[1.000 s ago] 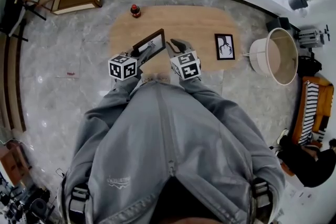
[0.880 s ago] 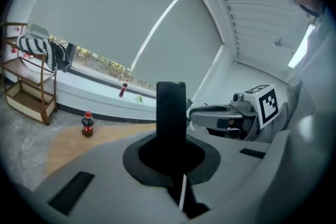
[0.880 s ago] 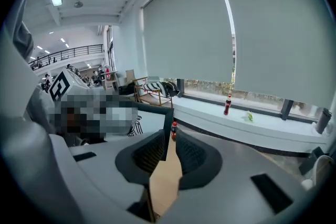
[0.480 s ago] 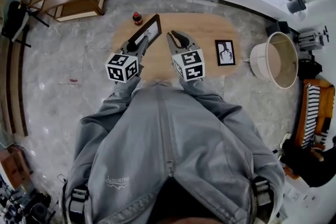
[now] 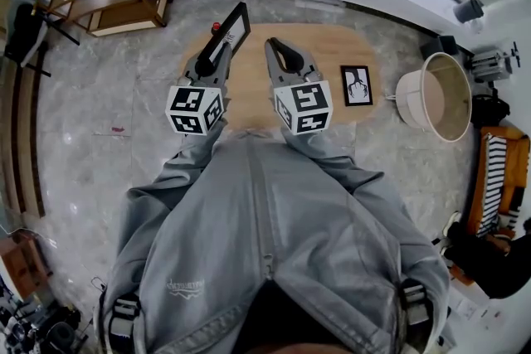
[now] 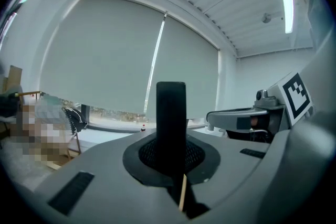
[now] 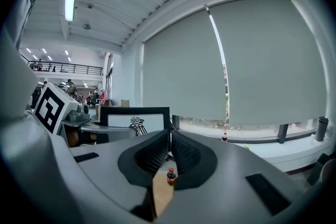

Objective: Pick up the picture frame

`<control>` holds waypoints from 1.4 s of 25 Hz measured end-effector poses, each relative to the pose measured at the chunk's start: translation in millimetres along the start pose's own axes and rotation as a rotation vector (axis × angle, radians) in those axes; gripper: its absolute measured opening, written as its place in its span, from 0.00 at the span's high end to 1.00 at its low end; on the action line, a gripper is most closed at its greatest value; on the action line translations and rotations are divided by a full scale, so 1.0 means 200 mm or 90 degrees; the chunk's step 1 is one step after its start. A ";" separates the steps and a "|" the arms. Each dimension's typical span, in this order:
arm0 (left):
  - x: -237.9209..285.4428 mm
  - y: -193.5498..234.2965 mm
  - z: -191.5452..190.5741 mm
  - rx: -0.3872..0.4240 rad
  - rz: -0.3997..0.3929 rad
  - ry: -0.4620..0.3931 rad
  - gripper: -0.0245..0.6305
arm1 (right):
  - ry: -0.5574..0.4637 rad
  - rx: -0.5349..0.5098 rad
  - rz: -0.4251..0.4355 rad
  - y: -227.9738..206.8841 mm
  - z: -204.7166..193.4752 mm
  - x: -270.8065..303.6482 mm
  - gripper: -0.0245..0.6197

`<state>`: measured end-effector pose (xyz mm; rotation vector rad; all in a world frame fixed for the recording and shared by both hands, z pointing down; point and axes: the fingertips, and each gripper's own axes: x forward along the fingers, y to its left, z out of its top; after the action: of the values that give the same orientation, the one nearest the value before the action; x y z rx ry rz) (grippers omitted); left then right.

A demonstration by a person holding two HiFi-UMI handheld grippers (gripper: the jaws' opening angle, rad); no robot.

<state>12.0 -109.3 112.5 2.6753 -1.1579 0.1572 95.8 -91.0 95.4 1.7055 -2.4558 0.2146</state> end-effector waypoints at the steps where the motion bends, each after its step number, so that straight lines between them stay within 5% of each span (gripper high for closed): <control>1: -0.01 0.00 0.03 0.006 0.008 -0.008 0.93 | -0.008 0.004 -0.002 0.00 0.02 -0.01 0.90; 16: -0.09 -0.13 0.30 0.093 0.059 -0.101 0.93 | -0.065 0.005 -0.050 -0.07 0.15 -0.13 0.91; 35: -0.07 -0.14 0.28 0.097 0.047 -0.100 0.93 | -0.059 0.006 -0.033 -0.06 0.13 -0.09 0.91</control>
<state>23.3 -93.7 50.8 2.8222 -1.3437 0.0488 112.2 -82.7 66.7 1.8185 -2.4747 0.1443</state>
